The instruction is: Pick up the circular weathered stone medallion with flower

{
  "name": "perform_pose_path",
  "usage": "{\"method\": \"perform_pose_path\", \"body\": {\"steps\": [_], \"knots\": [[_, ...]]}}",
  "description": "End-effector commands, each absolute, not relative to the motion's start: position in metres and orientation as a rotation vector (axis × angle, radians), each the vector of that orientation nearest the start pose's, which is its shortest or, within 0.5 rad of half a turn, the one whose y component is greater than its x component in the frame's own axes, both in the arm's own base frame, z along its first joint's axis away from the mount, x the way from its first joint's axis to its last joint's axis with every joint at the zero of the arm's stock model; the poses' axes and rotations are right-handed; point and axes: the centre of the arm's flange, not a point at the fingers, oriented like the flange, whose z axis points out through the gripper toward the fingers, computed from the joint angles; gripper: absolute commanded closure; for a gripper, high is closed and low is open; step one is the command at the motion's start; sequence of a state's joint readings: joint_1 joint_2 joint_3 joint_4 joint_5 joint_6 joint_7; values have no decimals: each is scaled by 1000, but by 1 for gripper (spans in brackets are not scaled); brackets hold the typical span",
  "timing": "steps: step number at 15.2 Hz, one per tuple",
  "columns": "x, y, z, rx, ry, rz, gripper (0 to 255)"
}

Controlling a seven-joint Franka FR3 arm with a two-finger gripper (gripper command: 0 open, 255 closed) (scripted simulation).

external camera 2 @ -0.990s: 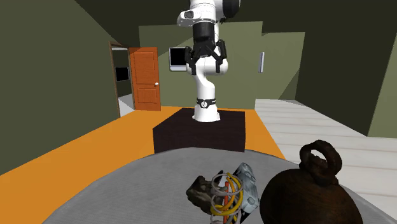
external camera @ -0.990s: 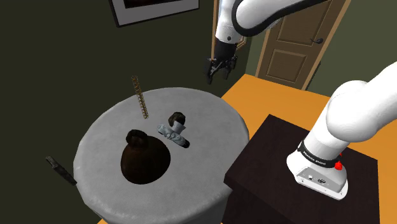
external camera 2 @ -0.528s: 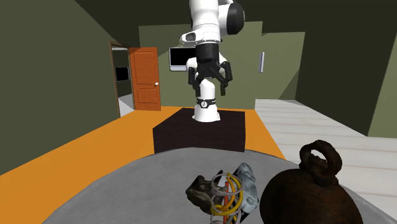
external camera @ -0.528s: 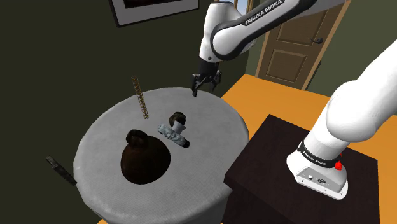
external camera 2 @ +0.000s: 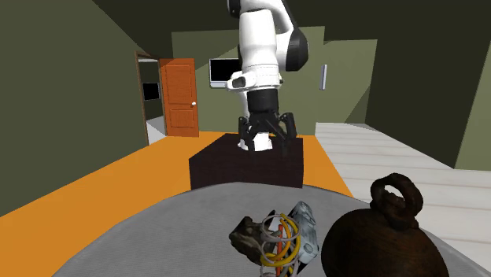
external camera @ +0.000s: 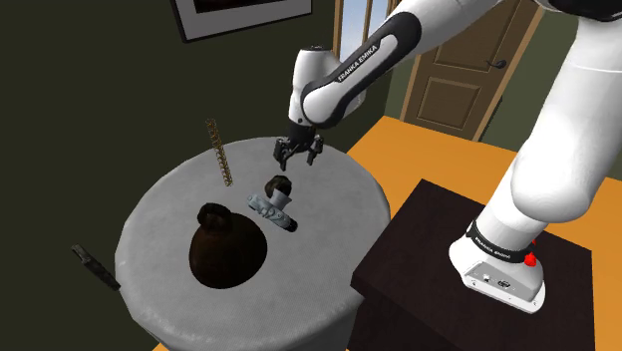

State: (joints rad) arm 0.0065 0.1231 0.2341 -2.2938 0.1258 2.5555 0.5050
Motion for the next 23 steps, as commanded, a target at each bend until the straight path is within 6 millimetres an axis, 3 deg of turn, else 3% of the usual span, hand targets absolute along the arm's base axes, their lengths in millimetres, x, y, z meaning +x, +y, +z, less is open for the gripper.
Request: {"method": "perform_pose_path", "body": {"steps": [1, 10, 19, 20, 23], "knots": [[539, 133, 290, -2926, 577, -135, 0], [604, 159, 199, -2871, 699, -116, 0], [604, 159, 159, -2871, 699, -116, 0], [603, 157, 160, -2871, 699, -116, 255], [600, 162, 155, -2871, 698, -117, 255]]}}
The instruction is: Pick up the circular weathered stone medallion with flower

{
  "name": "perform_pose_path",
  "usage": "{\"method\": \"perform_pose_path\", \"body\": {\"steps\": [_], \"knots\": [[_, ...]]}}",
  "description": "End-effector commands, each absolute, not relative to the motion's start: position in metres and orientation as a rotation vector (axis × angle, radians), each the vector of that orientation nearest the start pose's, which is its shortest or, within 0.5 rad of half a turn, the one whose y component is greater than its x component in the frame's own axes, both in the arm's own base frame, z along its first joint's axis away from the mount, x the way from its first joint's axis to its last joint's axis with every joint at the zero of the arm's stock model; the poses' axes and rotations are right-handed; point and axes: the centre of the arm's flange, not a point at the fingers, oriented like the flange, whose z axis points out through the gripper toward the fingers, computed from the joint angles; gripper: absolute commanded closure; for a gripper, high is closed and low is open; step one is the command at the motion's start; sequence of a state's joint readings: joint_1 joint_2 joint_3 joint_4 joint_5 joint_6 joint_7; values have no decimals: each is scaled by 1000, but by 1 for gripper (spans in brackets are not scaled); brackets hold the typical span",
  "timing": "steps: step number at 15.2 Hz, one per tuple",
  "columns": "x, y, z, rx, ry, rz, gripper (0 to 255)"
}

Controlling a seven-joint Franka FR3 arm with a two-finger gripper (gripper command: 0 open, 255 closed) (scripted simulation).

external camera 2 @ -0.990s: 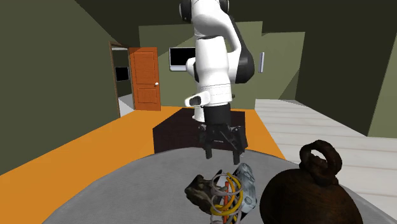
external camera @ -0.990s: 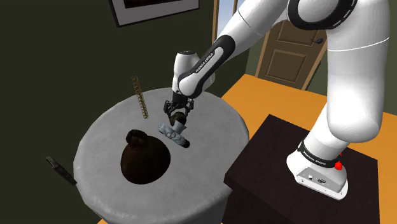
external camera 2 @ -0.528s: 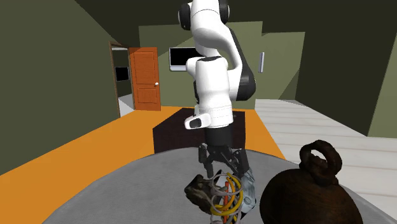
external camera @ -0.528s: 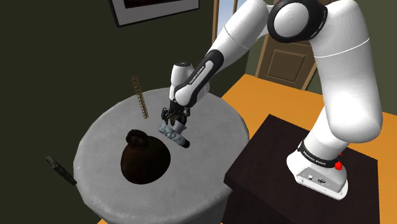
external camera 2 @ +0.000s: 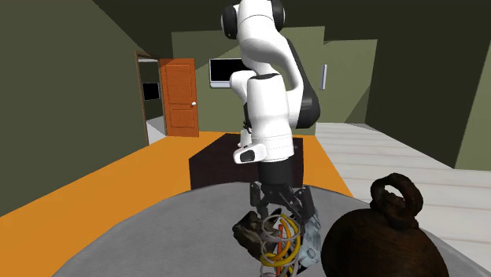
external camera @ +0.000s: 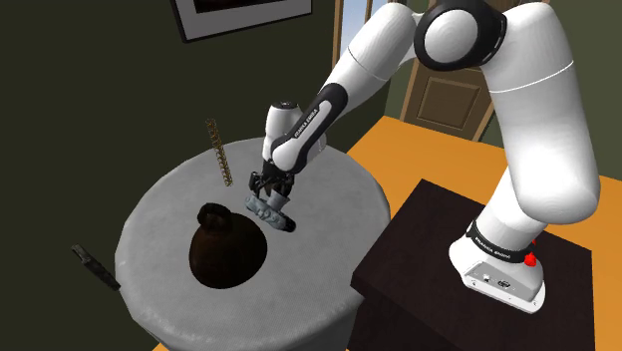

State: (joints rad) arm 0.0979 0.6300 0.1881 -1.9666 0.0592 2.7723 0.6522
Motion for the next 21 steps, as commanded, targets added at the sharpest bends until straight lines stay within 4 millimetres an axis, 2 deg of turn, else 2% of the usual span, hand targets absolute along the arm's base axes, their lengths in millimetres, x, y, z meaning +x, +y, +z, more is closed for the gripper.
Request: {"method": "perform_pose_path", "body": {"steps": [1, 3, 5, 21], "knots": [[602, 163, 155, -2871, 698, -117, 255], [601, 162, 159, -2871, 698, -117, 255], [602, 160, 154, -2871, 698, -117, 255], [604, 159, 238, -2871, 699, -116, 255]]}}
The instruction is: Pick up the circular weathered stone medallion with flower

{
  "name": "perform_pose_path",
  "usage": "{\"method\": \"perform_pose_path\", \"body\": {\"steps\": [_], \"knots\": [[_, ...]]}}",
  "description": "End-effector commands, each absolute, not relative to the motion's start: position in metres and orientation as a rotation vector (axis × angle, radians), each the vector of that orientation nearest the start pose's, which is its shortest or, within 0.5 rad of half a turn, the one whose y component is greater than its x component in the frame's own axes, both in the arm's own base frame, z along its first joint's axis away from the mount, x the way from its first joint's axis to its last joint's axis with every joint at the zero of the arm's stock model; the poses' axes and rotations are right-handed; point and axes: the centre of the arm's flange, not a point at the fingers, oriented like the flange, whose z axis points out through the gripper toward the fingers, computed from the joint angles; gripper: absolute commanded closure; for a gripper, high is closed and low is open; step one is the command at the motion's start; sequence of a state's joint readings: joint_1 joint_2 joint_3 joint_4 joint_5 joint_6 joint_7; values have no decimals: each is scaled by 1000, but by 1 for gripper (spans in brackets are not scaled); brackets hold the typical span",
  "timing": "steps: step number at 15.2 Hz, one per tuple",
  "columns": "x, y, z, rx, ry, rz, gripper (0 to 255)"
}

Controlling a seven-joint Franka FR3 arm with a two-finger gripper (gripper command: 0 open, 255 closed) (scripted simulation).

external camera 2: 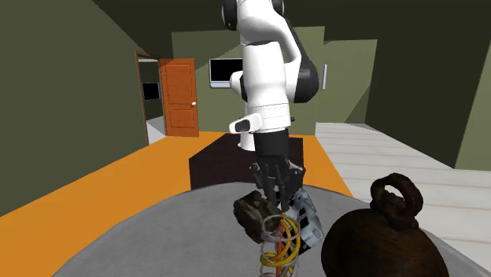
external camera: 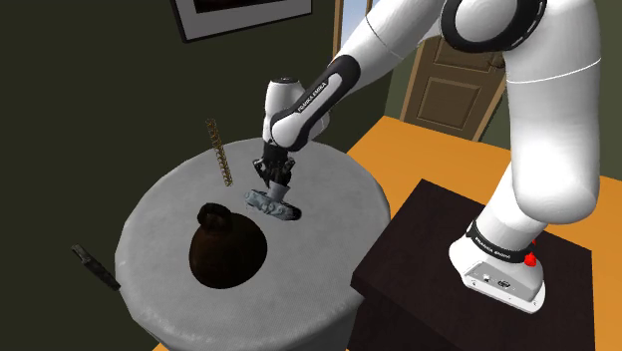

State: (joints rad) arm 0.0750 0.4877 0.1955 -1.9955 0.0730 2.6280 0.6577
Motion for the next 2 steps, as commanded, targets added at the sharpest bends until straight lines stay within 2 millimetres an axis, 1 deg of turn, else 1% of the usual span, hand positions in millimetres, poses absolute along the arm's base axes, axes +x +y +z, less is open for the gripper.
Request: {"method": "perform_pose_path", "body": {"steps": [1, 2], "knots": [[604, 159, 239, -2871, 699, -116, 255], [604, 159, 239, -2871, 699, -116, 255]]}}
